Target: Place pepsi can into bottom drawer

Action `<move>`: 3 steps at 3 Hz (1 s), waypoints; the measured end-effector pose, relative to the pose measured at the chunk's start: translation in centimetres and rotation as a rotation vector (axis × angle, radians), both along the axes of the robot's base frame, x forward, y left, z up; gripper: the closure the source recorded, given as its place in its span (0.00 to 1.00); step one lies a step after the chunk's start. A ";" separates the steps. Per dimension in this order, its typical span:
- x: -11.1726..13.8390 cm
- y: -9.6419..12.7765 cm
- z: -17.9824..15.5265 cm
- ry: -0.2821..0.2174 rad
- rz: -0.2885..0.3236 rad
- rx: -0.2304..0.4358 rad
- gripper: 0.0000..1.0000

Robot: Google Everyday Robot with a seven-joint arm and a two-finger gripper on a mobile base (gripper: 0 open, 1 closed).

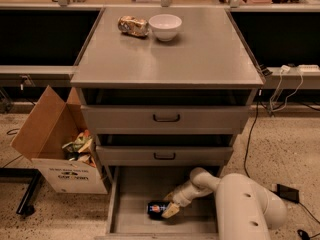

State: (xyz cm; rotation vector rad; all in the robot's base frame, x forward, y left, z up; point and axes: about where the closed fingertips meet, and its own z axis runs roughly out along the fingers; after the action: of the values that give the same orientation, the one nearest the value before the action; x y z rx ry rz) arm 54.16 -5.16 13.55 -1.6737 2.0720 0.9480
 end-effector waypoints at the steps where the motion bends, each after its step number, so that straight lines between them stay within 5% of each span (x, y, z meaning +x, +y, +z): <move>1: 0.2 -0.4 -0.3 0.002 0.010 -0.004 0.11; 2: 0.4 -1.6 0.3 -0.010 -0.004 0.004 0.00; 3: 1.2 -4.4 3.4 -0.121 -0.029 -0.021 0.00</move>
Offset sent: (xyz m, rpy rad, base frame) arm 0.0106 -0.0375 0.0131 0.0100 -0.0335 -0.0277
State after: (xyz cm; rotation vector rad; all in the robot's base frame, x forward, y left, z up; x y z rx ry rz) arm 55.33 -9.60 16.90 -1.6637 2.0275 0.7982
